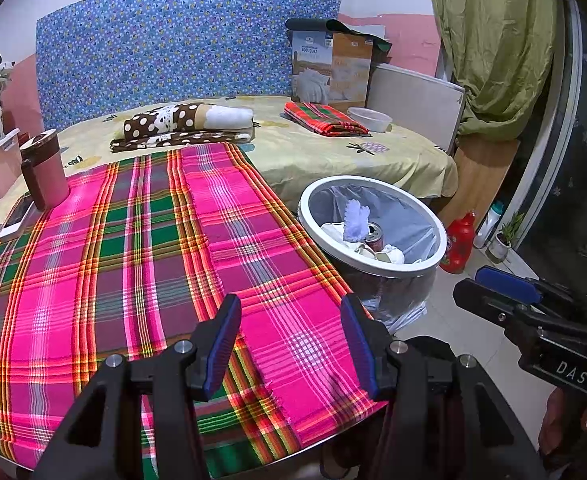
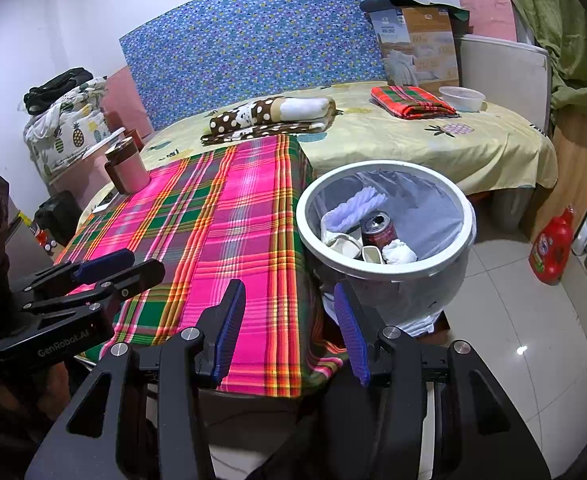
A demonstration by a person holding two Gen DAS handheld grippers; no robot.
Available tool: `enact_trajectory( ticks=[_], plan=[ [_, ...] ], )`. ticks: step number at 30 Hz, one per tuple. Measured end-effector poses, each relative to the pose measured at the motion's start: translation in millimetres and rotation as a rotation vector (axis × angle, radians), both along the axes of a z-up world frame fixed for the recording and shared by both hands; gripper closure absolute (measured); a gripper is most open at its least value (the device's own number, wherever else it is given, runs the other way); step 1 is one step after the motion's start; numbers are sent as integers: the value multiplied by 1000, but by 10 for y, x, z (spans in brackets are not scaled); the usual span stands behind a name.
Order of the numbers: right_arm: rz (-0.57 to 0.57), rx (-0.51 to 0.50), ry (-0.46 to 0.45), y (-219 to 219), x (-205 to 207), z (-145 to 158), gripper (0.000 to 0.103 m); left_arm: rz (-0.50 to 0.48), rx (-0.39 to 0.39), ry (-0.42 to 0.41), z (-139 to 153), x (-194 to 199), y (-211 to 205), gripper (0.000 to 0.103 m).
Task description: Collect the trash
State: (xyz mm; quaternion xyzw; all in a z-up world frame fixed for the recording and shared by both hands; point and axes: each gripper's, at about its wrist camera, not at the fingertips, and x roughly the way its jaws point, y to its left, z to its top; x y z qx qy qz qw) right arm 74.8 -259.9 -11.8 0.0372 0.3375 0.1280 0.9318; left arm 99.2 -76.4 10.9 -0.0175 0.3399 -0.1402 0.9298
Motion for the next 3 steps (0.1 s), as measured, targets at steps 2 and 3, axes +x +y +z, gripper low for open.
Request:
enact_trajectory(
  ticks=[2, 3],
  plan=[
    [0, 0, 1, -2, 1, -1, 55, 0, 0, 1, -3, 3, 7, 49],
    [0, 0, 1, -1, 1, 0, 55, 0, 0, 1, -3, 5, 2, 49]
  ],
)
